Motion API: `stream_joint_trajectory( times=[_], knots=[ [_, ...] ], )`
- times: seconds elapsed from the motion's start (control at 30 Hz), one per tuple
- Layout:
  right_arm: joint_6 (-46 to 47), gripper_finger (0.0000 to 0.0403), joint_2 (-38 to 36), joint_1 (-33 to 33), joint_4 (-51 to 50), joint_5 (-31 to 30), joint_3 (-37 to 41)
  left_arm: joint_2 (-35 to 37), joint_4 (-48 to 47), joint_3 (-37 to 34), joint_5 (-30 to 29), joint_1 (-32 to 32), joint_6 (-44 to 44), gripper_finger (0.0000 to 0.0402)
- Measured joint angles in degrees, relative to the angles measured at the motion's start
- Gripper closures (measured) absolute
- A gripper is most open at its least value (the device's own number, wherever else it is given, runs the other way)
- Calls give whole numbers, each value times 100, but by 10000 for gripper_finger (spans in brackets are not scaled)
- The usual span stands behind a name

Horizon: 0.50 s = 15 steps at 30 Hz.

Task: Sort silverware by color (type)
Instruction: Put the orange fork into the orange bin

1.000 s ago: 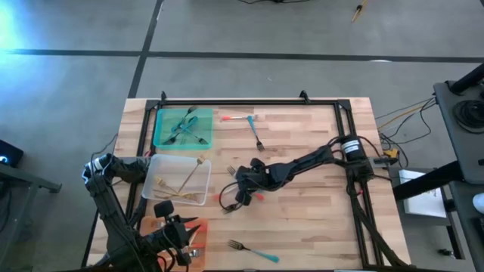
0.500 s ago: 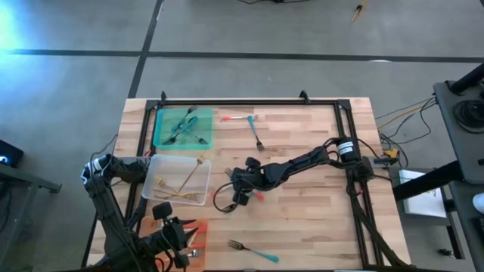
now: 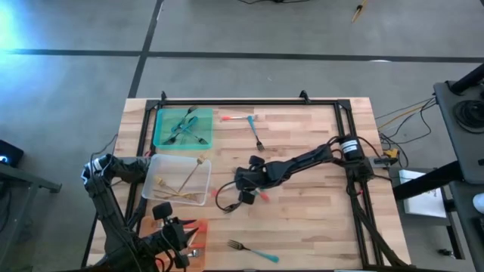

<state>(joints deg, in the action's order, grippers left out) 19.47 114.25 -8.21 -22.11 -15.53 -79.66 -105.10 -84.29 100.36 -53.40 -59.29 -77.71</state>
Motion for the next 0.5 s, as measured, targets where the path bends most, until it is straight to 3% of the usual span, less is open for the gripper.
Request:
stream_joint_trajectory(
  times=[0.27, 0.5],
  knots=[
    [55, 394, -523, -110, -570, -26, -2, -7, 30, -2, -1, -4, -1, 311],
    [341, 393, -573, -311, -1178, 566, 100, -7, 52, -2, -3, -17, 0, 311]
  ],
)
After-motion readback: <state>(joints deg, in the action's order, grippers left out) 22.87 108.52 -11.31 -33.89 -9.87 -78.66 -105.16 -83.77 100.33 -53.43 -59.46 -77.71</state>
